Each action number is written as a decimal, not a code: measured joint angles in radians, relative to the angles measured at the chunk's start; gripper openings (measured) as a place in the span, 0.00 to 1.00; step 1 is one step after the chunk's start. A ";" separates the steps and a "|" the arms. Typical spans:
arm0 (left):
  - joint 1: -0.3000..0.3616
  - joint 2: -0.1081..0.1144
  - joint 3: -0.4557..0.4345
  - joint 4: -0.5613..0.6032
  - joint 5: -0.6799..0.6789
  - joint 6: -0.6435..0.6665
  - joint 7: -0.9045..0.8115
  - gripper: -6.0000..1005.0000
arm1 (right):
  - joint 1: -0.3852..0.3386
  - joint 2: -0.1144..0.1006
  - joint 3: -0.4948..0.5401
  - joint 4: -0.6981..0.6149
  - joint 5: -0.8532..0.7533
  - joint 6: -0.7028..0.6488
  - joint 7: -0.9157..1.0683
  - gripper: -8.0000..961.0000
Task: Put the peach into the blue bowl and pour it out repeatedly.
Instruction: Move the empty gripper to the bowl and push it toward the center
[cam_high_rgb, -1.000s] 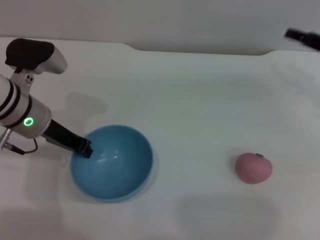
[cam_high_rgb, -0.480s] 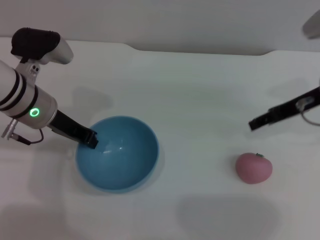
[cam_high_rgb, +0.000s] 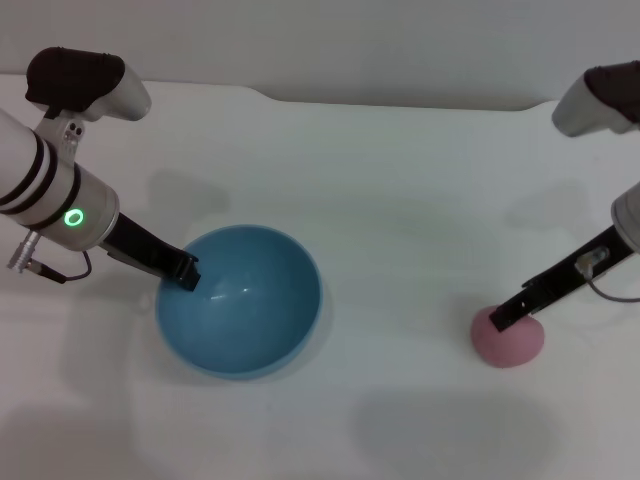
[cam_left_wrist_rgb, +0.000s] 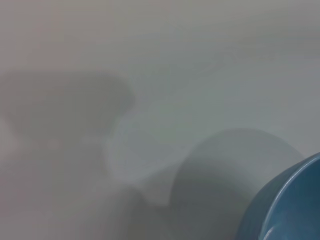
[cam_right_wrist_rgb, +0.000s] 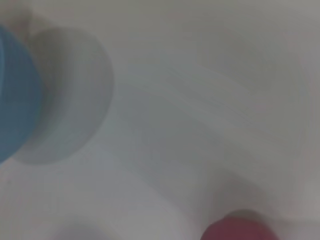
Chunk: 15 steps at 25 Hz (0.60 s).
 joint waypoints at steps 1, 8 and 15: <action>0.000 0.000 0.000 0.000 0.000 0.000 0.000 0.01 | -0.001 0.001 -0.002 0.006 0.000 -0.001 0.000 0.56; 0.004 -0.004 0.000 0.019 -0.012 -0.014 0.000 0.01 | -0.003 0.009 -0.050 0.093 -0.001 0.064 0.002 0.53; 0.002 -0.003 0.000 0.021 -0.029 -0.019 0.000 0.01 | -0.016 0.012 -0.107 0.096 0.000 0.120 -0.005 0.50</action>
